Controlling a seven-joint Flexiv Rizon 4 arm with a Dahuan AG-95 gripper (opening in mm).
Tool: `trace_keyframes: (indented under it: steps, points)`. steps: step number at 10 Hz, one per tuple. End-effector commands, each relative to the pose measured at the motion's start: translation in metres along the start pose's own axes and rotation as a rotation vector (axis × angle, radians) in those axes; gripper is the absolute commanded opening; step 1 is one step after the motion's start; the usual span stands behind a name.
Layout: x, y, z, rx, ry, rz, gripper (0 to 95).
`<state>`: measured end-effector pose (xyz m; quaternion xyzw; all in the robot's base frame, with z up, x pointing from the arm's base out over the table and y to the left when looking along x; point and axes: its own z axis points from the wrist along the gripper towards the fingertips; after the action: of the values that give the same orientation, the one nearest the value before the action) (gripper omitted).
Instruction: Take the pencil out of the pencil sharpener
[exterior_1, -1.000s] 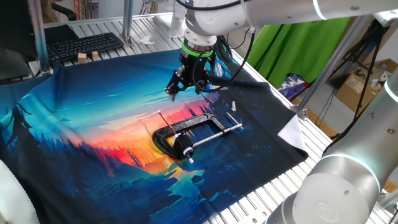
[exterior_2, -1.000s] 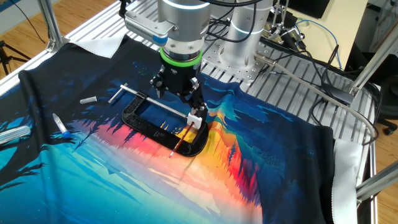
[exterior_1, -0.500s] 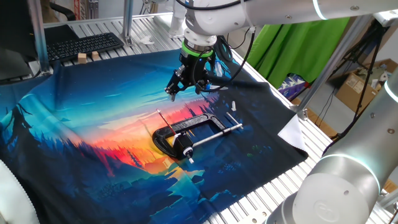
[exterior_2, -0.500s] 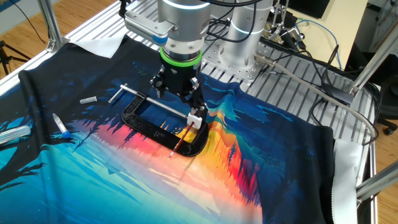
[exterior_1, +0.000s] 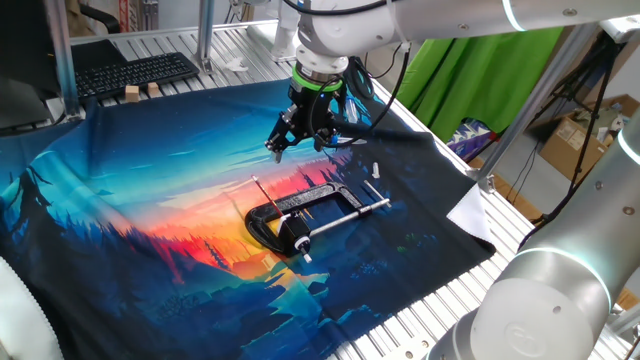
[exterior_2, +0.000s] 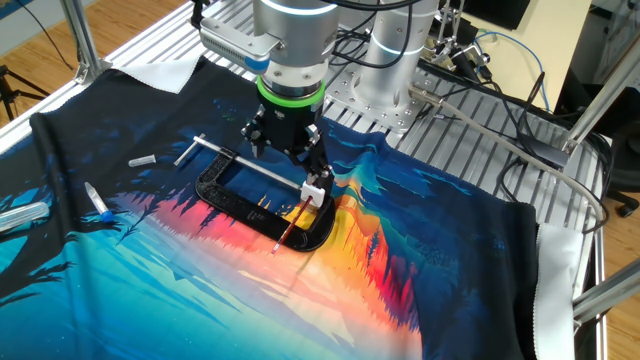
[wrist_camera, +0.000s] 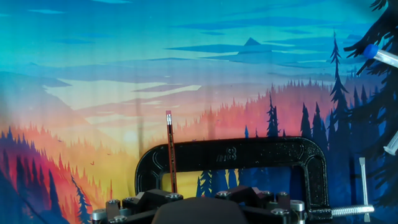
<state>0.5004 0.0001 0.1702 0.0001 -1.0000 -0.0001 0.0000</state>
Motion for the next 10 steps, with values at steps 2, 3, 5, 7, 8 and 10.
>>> trace_keyframes:
  steps: [2, 3, 5, 7, 8, 10]
  points:
    - [0.0005, -0.0001, 0.0003, 0.052, -0.049, 0.070, 0.0]
    - [0.0005, -0.0001, 0.0003, 0.050, -0.049, 0.069, 0.0]
    - [0.0008, 0.0000, 0.0004, 0.048, -0.049, 0.056, 0.0]
    - [0.0015, 0.0002, 0.0007, 0.043, -0.049, 0.060, 0.0]
    - [0.0016, 0.0003, 0.0007, 0.042, -0.049, 0.061, 0.0]
    - [0.0021, 0.0005, 0.0009, 0.039, -0.047, 0.057, 0.0]
